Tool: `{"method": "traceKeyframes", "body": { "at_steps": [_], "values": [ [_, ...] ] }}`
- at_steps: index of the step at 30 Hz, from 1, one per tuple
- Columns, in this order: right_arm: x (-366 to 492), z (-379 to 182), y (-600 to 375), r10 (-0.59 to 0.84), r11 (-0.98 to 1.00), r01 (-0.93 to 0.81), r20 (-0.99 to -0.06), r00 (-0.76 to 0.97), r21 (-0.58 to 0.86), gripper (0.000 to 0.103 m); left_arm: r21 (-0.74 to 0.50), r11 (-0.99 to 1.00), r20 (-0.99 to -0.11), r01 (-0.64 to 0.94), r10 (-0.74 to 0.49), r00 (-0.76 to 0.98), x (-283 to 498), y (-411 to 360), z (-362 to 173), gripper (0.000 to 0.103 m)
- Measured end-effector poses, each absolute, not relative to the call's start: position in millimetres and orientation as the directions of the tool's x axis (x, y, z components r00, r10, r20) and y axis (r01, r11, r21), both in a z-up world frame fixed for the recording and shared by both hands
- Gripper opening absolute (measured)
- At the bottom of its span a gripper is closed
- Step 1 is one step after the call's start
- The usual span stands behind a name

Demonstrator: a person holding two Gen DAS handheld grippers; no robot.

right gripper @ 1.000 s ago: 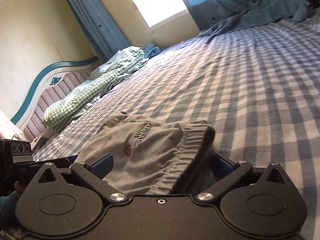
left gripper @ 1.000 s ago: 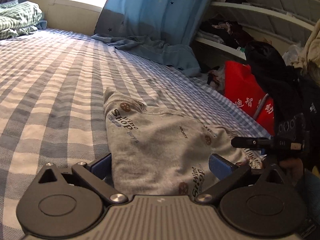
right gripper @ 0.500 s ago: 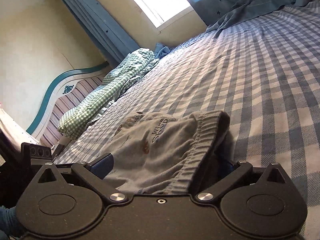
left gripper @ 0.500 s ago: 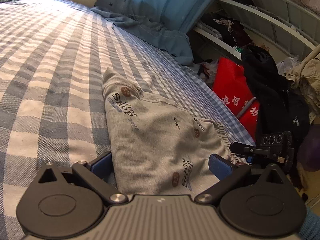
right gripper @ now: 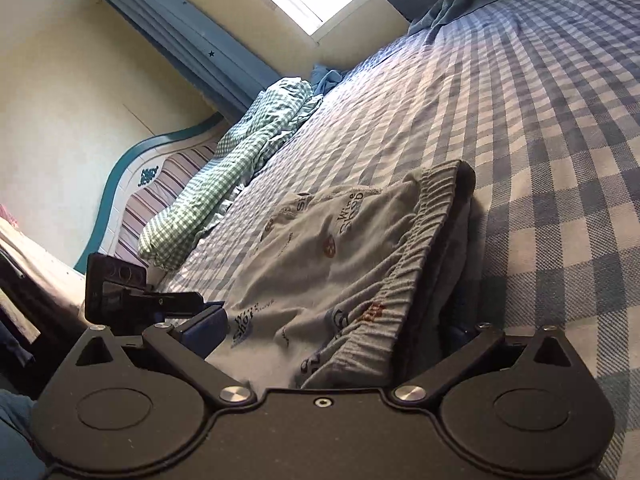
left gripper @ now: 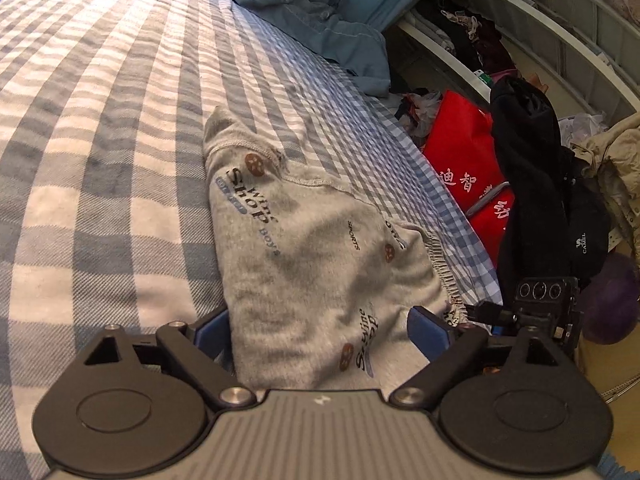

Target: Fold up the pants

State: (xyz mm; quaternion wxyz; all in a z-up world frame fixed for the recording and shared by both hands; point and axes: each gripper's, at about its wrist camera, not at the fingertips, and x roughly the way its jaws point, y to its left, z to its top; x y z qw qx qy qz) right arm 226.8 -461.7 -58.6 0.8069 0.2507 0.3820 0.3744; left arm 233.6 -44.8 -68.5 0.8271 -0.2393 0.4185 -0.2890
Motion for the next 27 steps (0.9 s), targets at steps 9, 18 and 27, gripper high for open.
{"method": "traceKeyframes", "body": {
  "at_steps": [9,18,27],
  "values": [
    [237,-57,-454,0.771,0.606,-0.38,-0.399,0.497,0.698,0.087,-0.6,0.779,-0.61,0.186,-0.594,0.525,238,-40,-69,0.04],
    [215,-54,-423,0.52,0.841,-0.277,-0.555,0.649,0.464,0.039,-0.38,0.902,-0.69,0.204,-0.423,0.587,224,-75,-50,0.039],
    [202,-38,-405,0.47,0.867,-0.24,-0.554,0.687,0.438,0.023,-0.383,0.891,-0.653,0.242,-0.447,0.611,212,-70,-33,0.018]
  ]
}}
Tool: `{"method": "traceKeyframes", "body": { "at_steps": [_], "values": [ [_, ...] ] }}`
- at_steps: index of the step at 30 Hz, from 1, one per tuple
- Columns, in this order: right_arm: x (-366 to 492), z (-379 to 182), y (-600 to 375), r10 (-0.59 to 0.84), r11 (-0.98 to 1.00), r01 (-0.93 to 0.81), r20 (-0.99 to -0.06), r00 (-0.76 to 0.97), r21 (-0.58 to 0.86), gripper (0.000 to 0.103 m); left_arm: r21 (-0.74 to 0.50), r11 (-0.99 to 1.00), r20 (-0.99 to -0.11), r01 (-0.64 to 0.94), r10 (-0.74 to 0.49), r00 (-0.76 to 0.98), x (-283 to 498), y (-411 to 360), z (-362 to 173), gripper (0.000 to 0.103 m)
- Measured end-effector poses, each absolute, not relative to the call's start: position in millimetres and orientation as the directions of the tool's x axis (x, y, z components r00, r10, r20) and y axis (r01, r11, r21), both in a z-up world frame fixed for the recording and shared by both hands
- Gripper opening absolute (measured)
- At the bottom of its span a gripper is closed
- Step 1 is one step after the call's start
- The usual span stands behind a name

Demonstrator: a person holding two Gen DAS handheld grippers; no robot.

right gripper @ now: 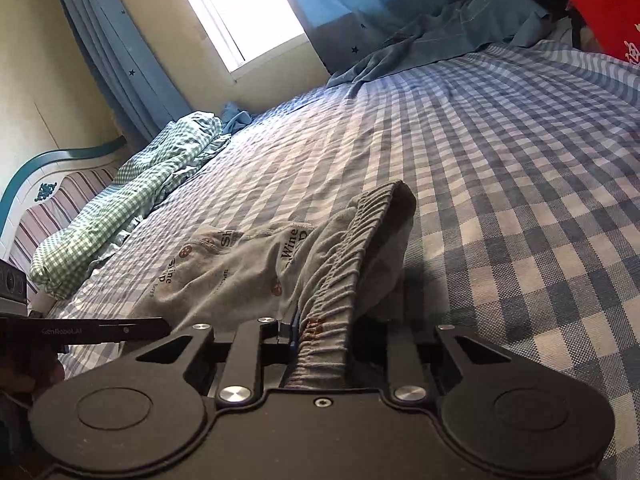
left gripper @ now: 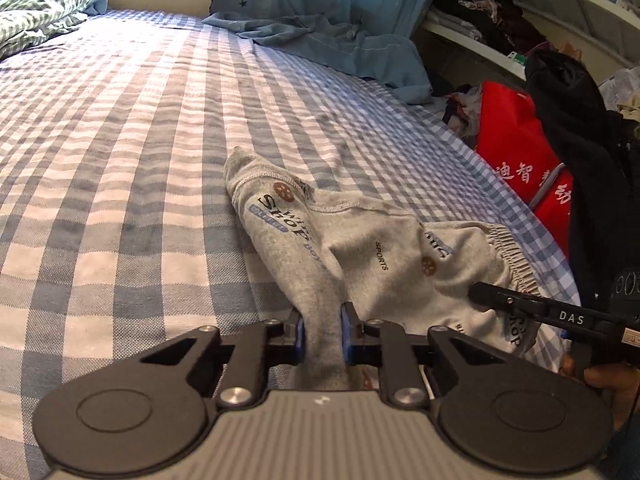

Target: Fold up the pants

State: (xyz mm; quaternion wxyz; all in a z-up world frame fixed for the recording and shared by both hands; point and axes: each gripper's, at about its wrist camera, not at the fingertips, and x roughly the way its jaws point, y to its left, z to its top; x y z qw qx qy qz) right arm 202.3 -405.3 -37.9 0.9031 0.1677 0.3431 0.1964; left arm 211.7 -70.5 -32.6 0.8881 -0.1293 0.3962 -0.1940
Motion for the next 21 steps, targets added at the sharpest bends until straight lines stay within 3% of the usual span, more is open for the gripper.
{"method": "traceKeyframes", "body": {
  "at_steps": [9,21],
  "values": [
    [200,-2,-381,0.481,0.857,-0.241,-0.542,0.689,0.455,0.021,-0.411,0.856,-0.587,0.314,-0.512,0.627,206,-58,-4,0.016],
    [250,29,-271,0.561,0.822,-0.364,-0.513,0.65,0.438,0.021,-0.408,0.89,-0.544,0.206,-0.418,0.728,225,33,16,0.015]
  ]
}}
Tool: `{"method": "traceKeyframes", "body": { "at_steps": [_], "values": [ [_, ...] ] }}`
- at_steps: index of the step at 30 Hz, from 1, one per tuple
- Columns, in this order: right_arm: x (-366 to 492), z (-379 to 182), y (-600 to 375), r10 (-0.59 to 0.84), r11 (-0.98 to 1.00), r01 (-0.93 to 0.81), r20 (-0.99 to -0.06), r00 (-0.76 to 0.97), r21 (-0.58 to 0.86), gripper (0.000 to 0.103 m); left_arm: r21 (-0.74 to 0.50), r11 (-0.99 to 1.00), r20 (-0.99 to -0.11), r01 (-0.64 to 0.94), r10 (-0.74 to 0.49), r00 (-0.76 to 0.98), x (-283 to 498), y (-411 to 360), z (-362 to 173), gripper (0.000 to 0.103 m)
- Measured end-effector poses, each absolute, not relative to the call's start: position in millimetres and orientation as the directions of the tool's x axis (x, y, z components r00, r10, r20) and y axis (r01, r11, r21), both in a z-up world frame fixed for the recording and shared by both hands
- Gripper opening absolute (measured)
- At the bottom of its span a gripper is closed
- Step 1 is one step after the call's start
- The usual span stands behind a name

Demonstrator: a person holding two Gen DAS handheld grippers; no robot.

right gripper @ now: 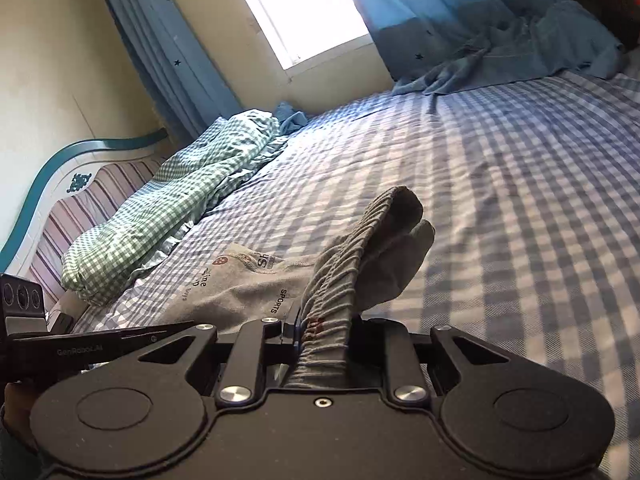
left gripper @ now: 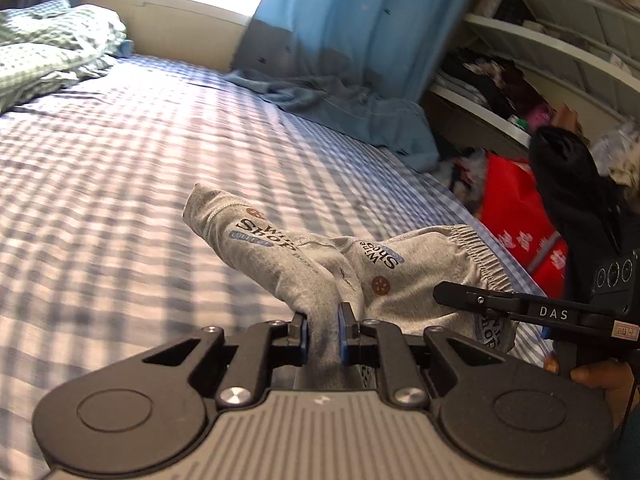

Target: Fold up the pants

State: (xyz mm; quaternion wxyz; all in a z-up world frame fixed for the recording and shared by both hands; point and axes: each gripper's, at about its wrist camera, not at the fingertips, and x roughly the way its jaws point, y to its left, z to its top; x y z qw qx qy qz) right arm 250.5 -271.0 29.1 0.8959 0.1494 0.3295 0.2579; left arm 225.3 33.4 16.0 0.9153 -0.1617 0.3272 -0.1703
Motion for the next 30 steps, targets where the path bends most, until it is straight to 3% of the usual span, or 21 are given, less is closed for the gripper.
{"method": "traceKeyframes", "body": {
  "at_steps": [11,17,20,25,27,30],
  "values": [
    [329,6,-145,0.666,0.743,-0.446,-0.495,0.558,0.499,0.021,-0.394,0.919,-0.568,0.014,-0.255,0.783,235,140,0,0.015],
    [335,-17,-134,0.643,0.764,-0.415,-0.541,0.542,0.494,0.022,-0.437,0.898,-0.585,-0.04,-0.251,0.771,225,162,-30,0.016],
    [335,-24,-146,0.621,0.781,-0.381,-0.556,0.552,0.495,0.027,-0.442,0.896,-0.589,-0.053,-0.245,0.77,224,165,-36,0.019],
    [332,-30,-155,0.573,0.817,-0.342,-0.578,0.581,0.465,0.039,-0.431,0.897,-0.603,-0.098,-0.206,0.771,218,166,-37,0.031],
    [330,-31,-159,0.555,0.828,-0.323,-0.583,0.593,0.459,0.045,-0.417,0.901,-0.612,-0.118,-0.182,0.77,215,166,-35,0.054],
    [322,-29,-167,0.537,0.838,-0.308,-0.578,0.615,0.451,0.063,-0.382,0.912,-0.616,-0.149,-0.132,0.776,204,162,-27,0.073]
  ]
}}
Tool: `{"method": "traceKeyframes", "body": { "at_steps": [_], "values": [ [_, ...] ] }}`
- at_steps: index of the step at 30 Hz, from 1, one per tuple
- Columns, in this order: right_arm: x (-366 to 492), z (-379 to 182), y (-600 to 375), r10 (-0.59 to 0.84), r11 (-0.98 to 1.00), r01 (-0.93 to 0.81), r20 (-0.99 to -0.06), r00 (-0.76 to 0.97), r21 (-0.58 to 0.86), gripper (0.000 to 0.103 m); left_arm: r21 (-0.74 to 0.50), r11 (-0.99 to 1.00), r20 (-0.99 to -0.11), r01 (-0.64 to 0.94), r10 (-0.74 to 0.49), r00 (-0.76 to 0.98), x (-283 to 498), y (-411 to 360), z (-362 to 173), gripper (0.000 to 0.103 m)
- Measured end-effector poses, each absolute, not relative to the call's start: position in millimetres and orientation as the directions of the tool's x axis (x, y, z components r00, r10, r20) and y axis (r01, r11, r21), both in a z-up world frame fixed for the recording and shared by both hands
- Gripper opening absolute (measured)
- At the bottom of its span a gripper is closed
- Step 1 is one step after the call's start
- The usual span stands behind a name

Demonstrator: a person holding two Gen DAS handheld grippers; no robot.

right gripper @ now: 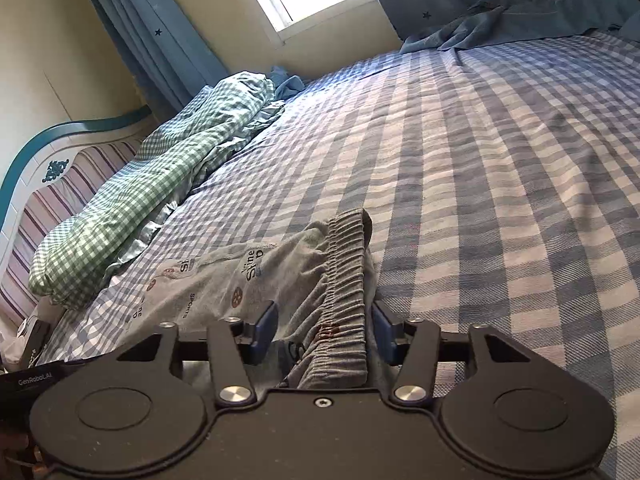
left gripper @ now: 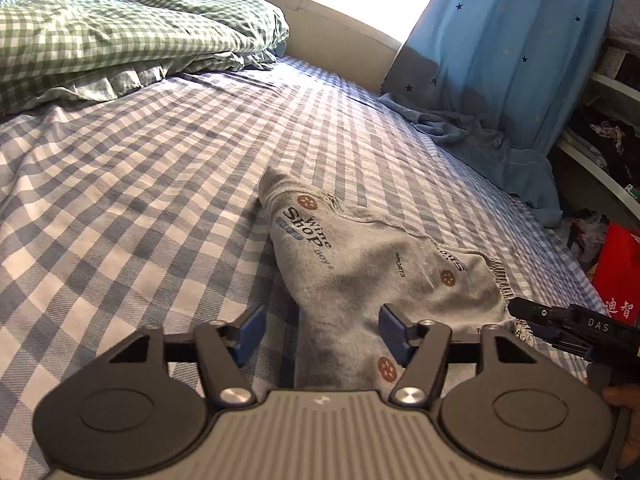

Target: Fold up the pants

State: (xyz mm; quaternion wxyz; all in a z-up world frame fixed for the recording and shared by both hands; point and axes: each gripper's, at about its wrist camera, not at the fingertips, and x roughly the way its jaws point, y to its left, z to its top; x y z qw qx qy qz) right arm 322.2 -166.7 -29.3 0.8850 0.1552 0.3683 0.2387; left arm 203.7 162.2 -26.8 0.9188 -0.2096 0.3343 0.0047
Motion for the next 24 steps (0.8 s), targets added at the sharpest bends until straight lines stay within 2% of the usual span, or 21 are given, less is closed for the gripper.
{"method": "traceKeyframes", "body": {
  "at_steps": [1,4,6,11,16,24],
  "values": [
    [318,-28,-169,0.533,0.84,-0.307,-0.572,0.624,0.447,0.067,-0.369,0.917,-0.615,-0.151,-0.119,0.779,200,160,-24,0.074],
    [302,-21,-173,0.52,0.847,-0.311,-0.549,0.655,0.431,0.08,-0.345,0.926,-0.601,-0.157,-0.09,0.794,187,155,-13,0.087],
    [288,-15,-173,0.511,0.852,-0.317,-0.528,0.678,0.416,0.084,-0.338,0.928,-0.581,-0.155,-0.076,0.81,176,150,-6,0.095],
    [251,4,-173,0.507,0.857,-0.365,-0.469,0.723,0.364,0.097,-0.275,0.95,-0.546,-0.145,-0.03,0.837,149,128,13,0.101],
    [213,21,-177,0.513,0.855,-0.409,-0.407,0.756,0.319,0.102,-0.226,0.964,-0.509,-0.14,0.005,0.861,119,107,25,0.103],
    [156,28,-184,0.488,0.873,-0.441,-0.337,0.805,0.211,0.102,-0.172,0.971,-0.46,-0.163,0.067,0.886,75,78,23,0.103]
  ]
}}
